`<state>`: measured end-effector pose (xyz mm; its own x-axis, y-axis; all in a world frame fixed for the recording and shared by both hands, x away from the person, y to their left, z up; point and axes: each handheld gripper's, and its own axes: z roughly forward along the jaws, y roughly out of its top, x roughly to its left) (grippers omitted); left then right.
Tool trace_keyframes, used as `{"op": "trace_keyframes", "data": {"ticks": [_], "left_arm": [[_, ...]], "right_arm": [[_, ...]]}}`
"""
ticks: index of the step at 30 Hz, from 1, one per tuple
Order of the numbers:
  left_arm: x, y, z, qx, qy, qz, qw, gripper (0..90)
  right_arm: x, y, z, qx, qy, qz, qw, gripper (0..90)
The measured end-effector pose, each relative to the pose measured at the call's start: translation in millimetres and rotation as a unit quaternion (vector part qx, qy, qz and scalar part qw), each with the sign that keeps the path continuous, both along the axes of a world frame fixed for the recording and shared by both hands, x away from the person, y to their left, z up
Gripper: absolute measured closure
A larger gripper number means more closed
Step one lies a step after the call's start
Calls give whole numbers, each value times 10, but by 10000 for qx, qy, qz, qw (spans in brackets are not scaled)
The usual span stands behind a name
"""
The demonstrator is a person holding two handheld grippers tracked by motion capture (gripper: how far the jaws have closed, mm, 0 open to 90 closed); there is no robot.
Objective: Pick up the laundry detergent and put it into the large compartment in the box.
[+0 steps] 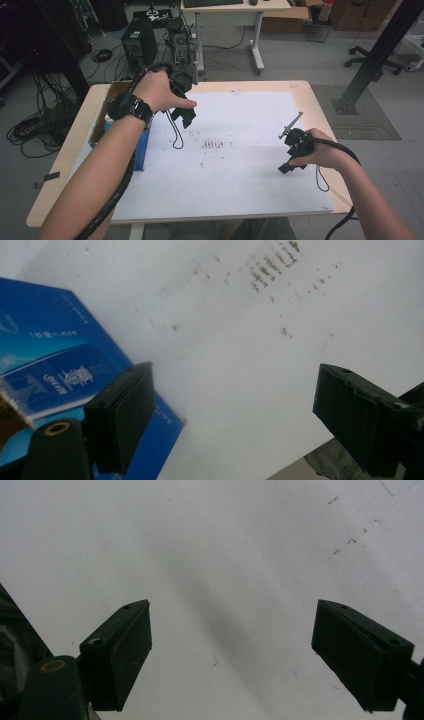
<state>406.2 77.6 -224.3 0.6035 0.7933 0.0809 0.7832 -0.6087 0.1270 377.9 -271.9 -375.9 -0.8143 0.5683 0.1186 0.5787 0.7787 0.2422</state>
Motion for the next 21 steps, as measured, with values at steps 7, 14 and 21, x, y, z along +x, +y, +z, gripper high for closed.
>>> {"op": "trace_keyframes", "data": {"ticks": [7,14,21], "left_arm": [[-35,-95,-122,41,29,-326,9995,169],[-66,-142,-265,52,132,-406,9991,168],[-95,-151,-367,56,185,-484,9986,168]], "right_arm": [[-20,-9,9,-11,-2,-7,10000,166],[-40,-3,29,-14,-17,15,10000,165],[-49,-2,50,-35,-31,17,10000,165]]}}
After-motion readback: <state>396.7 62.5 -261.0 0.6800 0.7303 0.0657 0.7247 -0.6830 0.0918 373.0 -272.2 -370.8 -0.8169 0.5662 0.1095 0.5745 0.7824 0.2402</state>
